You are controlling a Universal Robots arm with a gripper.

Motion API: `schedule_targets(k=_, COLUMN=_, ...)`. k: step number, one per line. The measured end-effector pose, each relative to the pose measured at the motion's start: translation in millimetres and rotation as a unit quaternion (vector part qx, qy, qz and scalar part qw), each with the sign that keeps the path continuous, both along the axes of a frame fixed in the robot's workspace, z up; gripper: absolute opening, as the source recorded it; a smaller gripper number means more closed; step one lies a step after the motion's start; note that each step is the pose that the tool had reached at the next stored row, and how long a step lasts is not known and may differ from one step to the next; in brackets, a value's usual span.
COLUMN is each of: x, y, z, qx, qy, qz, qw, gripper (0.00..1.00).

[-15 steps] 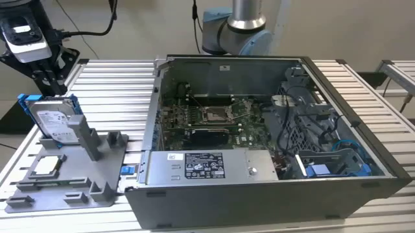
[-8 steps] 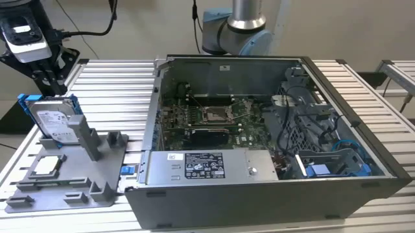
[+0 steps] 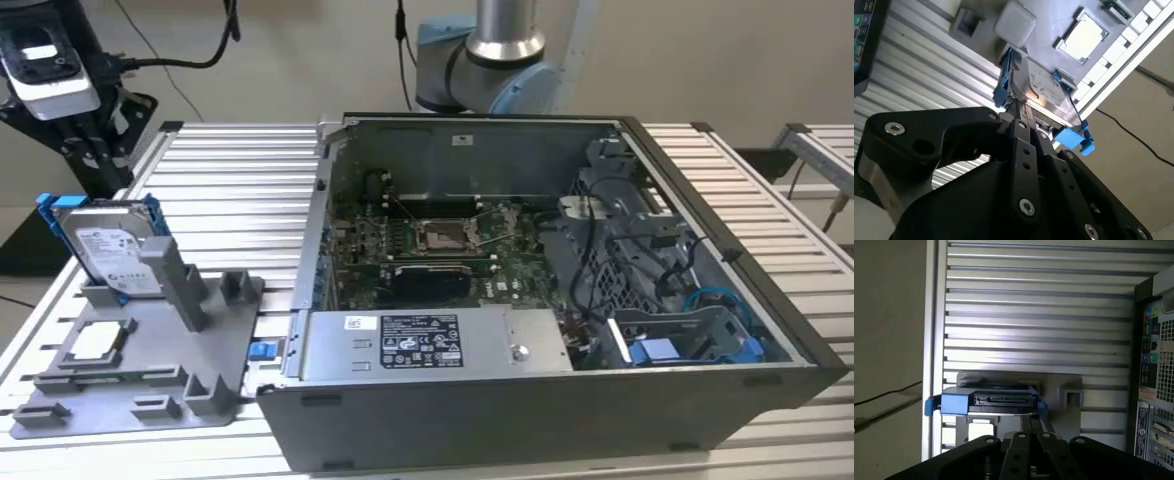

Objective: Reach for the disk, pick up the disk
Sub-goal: 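Reach for the disk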

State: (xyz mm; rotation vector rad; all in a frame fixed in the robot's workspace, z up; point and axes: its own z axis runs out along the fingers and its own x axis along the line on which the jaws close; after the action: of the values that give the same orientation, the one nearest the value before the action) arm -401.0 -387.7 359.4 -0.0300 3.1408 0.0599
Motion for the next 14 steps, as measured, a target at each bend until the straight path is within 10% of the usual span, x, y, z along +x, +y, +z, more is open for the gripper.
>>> schedule_targets(k=14, x=-55.9, y=1.7, z=-1.2, qx=0.0001, qy=-0.0121, qz=0.000, qw=0.9999, gripper=0.00)
